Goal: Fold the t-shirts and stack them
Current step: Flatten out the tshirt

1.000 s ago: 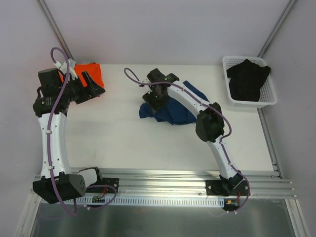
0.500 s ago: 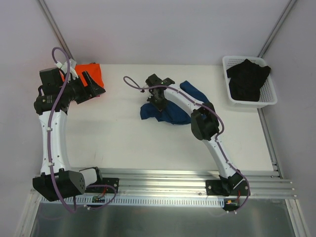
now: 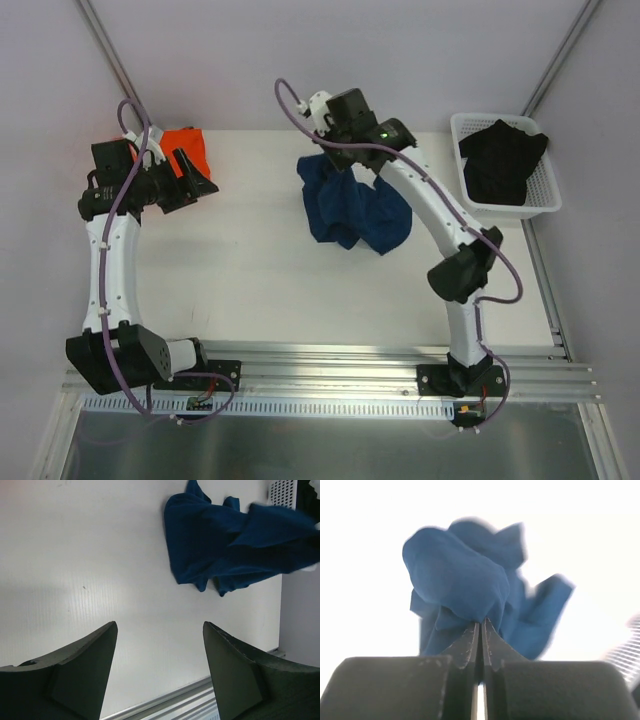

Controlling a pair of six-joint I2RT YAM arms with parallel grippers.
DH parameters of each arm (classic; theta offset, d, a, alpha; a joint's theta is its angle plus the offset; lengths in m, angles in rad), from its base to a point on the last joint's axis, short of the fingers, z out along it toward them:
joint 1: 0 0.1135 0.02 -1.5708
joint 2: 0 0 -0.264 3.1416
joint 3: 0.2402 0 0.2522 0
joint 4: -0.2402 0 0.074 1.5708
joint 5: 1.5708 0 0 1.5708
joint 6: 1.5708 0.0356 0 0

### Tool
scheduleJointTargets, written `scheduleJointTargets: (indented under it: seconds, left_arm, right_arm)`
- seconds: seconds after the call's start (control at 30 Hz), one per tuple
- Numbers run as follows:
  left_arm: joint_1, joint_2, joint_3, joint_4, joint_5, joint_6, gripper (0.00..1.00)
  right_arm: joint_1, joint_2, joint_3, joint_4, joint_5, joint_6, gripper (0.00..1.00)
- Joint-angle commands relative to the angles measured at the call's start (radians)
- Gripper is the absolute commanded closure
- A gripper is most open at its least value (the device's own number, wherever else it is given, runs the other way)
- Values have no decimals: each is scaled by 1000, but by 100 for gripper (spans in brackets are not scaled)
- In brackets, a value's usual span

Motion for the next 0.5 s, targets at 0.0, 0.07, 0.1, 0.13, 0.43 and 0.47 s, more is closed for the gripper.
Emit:
scheduleJointTargets:
  seconds: [0.0, 0.07, 0.1, 0.13, 0.43, 0.47]
  left_arm:
    - [-2, 60, -14, 31, 49, -22, 30]
    - [-14, 109, -3, 36, 49, -20, 30]
    - [-31, 126, 9, 36, 37, -17, 30]
    - [-42, 158, 16, 38, 36, -16, 30]
    - [-174, 246, 90, 36, 35, -36, 31]
    - [-175, 238, 93, 36, 26, -34, 31]
  right_arm:
    - [-10, -195, 57, 41, 76, -56, 99]
    - [-13, -222, 59, 59, 116, -76, 99]
    - [-15, -249, 66, 70, 127, -87, 99]
    - [-19, -260, 69, 74, 145, -105, 99]
    - [-4, -337, 76, 119, 150, -147, 100]
    - [-1, -329, 75, 114, 139, -124, 99]
